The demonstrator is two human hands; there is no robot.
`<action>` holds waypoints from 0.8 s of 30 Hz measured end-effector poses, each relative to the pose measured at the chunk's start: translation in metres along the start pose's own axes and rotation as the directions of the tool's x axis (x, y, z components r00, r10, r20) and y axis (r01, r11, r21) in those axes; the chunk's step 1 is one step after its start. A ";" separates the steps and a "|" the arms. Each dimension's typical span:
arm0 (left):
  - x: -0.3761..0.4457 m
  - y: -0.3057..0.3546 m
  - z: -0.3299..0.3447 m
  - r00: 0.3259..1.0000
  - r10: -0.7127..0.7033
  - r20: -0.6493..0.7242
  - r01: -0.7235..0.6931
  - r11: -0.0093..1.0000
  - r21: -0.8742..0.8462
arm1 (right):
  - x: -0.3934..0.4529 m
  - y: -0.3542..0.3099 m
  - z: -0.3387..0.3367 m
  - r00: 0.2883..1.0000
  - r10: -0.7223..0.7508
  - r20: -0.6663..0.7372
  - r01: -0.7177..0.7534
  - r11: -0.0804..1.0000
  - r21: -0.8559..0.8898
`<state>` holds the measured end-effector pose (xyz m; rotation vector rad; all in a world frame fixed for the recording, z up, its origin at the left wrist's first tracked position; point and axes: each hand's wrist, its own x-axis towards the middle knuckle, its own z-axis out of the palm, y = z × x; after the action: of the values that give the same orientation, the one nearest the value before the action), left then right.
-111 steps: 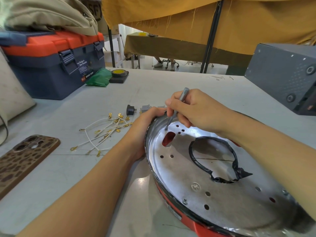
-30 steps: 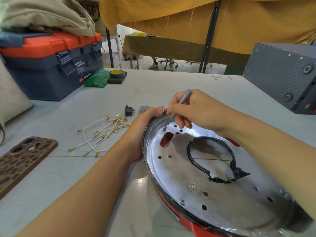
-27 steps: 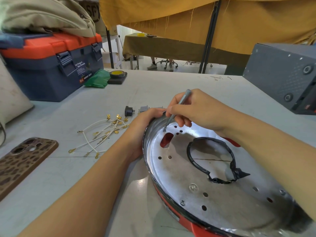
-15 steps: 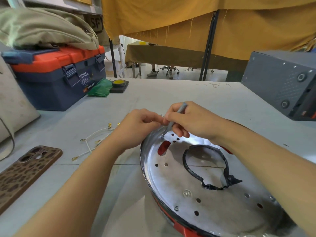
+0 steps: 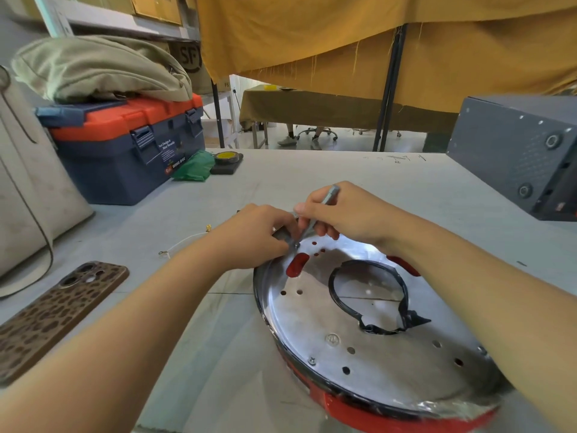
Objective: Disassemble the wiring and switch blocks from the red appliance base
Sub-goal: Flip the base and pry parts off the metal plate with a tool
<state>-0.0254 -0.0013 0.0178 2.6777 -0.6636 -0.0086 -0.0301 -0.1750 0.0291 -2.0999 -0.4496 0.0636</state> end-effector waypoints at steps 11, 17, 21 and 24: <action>-0.005 0.010 0.000 0.999 -0.029 -0.032 0.031 0.997 0.064 | -0.001 0.000 -0.004 0.999 0.028 0.035 -0.029 0.999 0.043; -0.007 0.016 0.000 0.999 -0.045 -0.022 0.047 0.993 0.109 | -0.003 -0.001 -0.004 0.999 0.005 0.040 -0.007 0.999 0.042; -0.008 0.018 0.000 0.999 -0.049 -0.024 0.051 0.994 0.099 | -0.003 -0.002 -0.003 0.999 -0.009 0.045 0.007 0.999 0.050; -0.008 0.019 -0.001 0.999 -0.046 -0.022 0.048 0.995 0.090 | -0.004 -0.003 -0.004 0.998 -0.019 0.056 0.016 0.999 0.044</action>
<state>-0.0410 -0.0130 0.0247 2.7761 -0.6084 0.0370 -0.0342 -0.1778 0.0332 -2.0556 -0.4964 0.1214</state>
